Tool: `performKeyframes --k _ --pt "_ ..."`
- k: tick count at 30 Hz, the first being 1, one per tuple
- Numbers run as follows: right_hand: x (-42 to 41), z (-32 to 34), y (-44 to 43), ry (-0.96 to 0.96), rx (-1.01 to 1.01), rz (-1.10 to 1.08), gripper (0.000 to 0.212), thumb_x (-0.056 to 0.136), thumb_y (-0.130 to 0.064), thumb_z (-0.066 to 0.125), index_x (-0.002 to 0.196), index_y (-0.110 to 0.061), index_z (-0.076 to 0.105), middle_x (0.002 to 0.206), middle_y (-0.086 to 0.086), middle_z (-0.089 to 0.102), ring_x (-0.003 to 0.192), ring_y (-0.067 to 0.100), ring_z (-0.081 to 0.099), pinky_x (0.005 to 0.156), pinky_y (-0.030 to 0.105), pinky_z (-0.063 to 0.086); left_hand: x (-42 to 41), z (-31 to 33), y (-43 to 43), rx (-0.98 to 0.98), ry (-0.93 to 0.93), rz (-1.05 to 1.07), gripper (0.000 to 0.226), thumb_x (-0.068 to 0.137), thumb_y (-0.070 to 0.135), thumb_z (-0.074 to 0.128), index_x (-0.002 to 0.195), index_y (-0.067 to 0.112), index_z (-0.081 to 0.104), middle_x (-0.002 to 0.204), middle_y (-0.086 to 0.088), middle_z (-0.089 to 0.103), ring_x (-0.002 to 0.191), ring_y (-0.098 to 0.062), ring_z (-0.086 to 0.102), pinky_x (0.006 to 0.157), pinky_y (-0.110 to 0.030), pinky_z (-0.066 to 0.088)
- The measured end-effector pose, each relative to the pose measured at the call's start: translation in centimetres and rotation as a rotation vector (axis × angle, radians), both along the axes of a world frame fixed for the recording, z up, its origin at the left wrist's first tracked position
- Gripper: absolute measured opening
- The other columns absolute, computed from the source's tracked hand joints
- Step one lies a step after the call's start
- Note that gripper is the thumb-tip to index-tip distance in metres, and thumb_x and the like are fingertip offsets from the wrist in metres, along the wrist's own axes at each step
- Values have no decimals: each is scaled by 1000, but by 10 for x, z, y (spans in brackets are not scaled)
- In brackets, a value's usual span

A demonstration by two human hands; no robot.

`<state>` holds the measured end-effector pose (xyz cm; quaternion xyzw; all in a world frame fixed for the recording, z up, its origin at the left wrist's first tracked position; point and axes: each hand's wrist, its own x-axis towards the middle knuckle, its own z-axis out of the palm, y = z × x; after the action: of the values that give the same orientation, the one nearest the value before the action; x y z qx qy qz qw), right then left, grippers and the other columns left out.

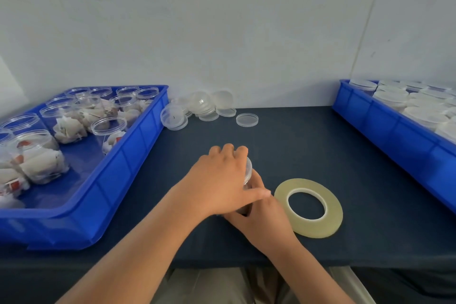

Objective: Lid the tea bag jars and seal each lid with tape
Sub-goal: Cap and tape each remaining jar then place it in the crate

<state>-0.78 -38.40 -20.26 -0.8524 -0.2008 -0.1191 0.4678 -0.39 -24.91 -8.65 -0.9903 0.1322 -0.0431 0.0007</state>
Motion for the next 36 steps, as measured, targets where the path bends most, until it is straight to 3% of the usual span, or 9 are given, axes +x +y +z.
performKeyframes --k 4,8,12,16,20,24,29,32,36 --pt "1 -1 0 -1 -21 -26 60 82 -56 76 129 -50 38 91 -28 69 79 0 70 61 14 52 4 -8 -8 51 -113 -17 83 83 94 35 133 30 51 121 -2 53 111 -26 53 79 -39 48" --pt "1 0 0 -11 -19 -2 63 84 -52 82 134 -43 43 94 -24 69 83 1 70 65 23 57 6 -13 9 -169 -84 -168 60 81 94 38 111 45 57 115 19 50 110 -9 49 88 -33 47" --pt "-1 2 -2 24 -50 -20 63 80 -65 81 121 -56 34 100 -39 60 88 -7 64 66 13 49 13 -8 21 -402 -46 -313 31 91 69 55 93 43 71 112 24 63 110 -3 57 90 -31 51" --pt "-6 7 -3 47 -61 -25 80 79 -64 82 139 -50 32 106 -32 63 100 -6 64 76 16 54 16 -1 23 -428 39 -420 8 95 44 70 91 40 76 111 24 68 111 -6 62 92 -39 53" --pt "-7 15 0 50 -123 10 63 77 -75 77 126 -42 56 105 -23 67 96 -1 66 74 19 56 7 -2 19 -450 -12 -406 23 92 59 62 89 41 76 108 26 68 111 -4 62 89 -34 53" --pt "-8 17 4 29 -188 -38 75 73 -81 69 127 -32 53 92 -15 71 86 5 69 71 28 59 -4 -8 19 -394 -110 -402 24 90 46 61 110 49 74 100 38 60 111 9 56 91 -24 50" --pt "-9 18 -4 176 -127 139 54 66 -71 79 109 -55 50 91 -23 71 86 1 70 65 27 56 -3 3 39 -490 174 -540 46 91 26 73 132 45 68 125 30 68 131 -4 59 110 -28 46" --pt "-11 19 -4 155 -95 140 57 66 -69 81 109 -63 44 99 -29 70 88 -3 69 63 20 50 -3 1 45 -435 129 -511 60 86 49 79 142 51 58 149 39 48 149 7 34 122 -23 29" --pt "-11 17 0 159 -89 56 74 62 -80 79 122 -56 42 107 -35 66 92 -8 67 65 19 53 -15 4 70 -405 132 -221 99 65 81 80 147 72 26 151 52 19 146 15 25 115 -31 39"
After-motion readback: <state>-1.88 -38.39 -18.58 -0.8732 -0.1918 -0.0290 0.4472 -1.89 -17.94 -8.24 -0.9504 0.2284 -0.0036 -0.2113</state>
